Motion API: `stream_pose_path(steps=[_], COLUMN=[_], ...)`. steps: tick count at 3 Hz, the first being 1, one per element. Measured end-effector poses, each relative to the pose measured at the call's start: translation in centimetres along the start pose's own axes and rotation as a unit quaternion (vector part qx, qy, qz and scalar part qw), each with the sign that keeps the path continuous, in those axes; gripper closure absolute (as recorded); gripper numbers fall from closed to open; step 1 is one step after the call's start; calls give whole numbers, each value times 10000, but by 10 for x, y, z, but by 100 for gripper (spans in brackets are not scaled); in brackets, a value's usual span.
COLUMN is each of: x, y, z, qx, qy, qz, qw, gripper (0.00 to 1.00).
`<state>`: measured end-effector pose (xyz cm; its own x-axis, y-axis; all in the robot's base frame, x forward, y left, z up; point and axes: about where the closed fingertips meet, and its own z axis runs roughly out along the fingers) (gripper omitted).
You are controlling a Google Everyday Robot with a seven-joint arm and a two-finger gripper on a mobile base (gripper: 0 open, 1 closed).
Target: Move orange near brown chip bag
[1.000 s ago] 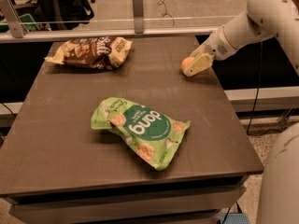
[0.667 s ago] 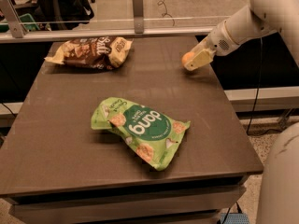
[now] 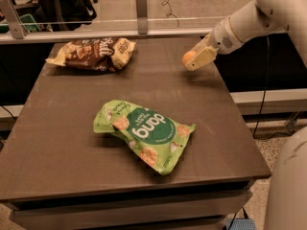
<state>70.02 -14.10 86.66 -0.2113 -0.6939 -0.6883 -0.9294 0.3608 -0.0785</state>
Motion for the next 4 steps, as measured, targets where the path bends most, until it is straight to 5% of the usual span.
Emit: stream_pose_path(steps=[2,4], x=[-8,-89], y=[-1,-4], z=[3,63], qx=[72,-233], qy=[-321,-1345], qz=[79,-75], qw=[9994,9906], gripper=[100,100])
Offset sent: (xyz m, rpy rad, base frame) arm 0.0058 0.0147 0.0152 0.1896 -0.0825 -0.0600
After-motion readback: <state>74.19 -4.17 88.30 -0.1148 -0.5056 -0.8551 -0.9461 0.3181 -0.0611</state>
